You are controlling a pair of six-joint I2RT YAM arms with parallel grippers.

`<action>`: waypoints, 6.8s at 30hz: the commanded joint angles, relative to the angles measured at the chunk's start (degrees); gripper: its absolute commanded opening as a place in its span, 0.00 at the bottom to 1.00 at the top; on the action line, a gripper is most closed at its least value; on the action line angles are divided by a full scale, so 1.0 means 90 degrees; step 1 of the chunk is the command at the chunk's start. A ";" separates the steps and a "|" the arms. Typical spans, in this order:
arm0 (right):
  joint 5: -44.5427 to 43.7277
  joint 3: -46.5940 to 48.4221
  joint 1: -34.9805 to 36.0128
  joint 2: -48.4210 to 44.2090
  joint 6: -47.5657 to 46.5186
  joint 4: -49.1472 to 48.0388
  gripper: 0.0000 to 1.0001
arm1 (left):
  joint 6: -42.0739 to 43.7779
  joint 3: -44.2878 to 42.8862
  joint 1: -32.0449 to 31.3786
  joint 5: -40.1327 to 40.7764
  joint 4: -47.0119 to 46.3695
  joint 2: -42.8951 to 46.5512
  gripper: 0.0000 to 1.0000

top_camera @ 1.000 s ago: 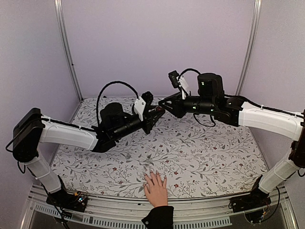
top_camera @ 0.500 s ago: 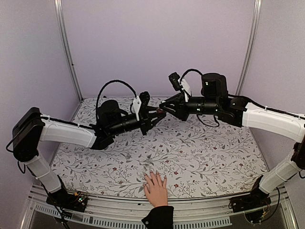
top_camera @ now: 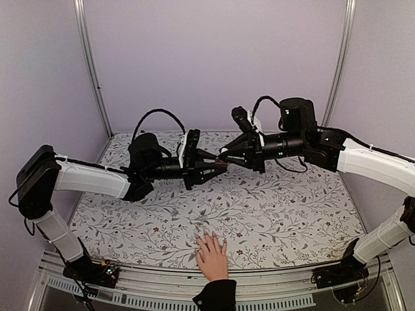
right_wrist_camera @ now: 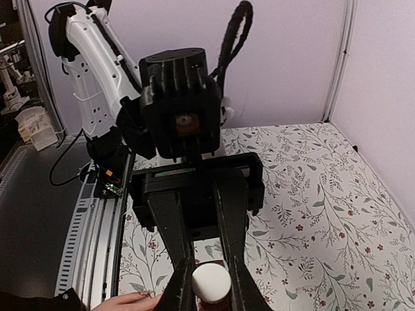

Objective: Paint the nails
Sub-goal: Unscrew the nail polish bottle.

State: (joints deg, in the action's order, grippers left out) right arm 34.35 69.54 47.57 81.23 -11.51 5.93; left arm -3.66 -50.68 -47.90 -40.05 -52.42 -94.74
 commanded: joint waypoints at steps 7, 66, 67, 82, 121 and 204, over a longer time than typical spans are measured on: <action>0.1689 0.0154 0.0137 0.0025 -0.0841 0.0577 0.00 | -0.0391 -0.0526 -0.0088 -0.1756 -0.0619 -0.0155 0.00; -0.1337 -0.0422 -0.0576 -0.0164 0.1913 -0.1263 0.46 | 0.0765 -0.1071 -0.0784 0.3912 0.1089 -0.0270 0.00; -0.1348 -0.0423 -0.0575 -0.0165 0.1921 -0.1277 0.45 | 0.0814 -0.1093 -0.0804 0.3934 0.1118 -0.0282 0.00; -0.1313 -0.0358 -0.0577 -0.0090 0.1882 -0.1230 0.11 | 0.1166 -0.1212 -0.0925 0.3989 0.1376 -0.0296 0.00; 0.1700 -0.0192 -0.0525 -0.0281 -0.0466 0.0142 0.00 | -0.0461 -0.1262 -0.0244 -0.2496 -0.0112 -0.0577 0.00; -0.0557 0.1120 -0.0535 0.0341 0.0711 0.1948 0.15 | 0.1118 -0.0893 -0.0352 0.1854 0.1342 -0.0160 0.00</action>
State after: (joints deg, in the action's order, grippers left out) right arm 28.18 77.76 42.74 84.09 -4.71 23.11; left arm 5.82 -57.25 -50.43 -23.90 -39.53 -97.38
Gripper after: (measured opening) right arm 0.183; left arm 0.203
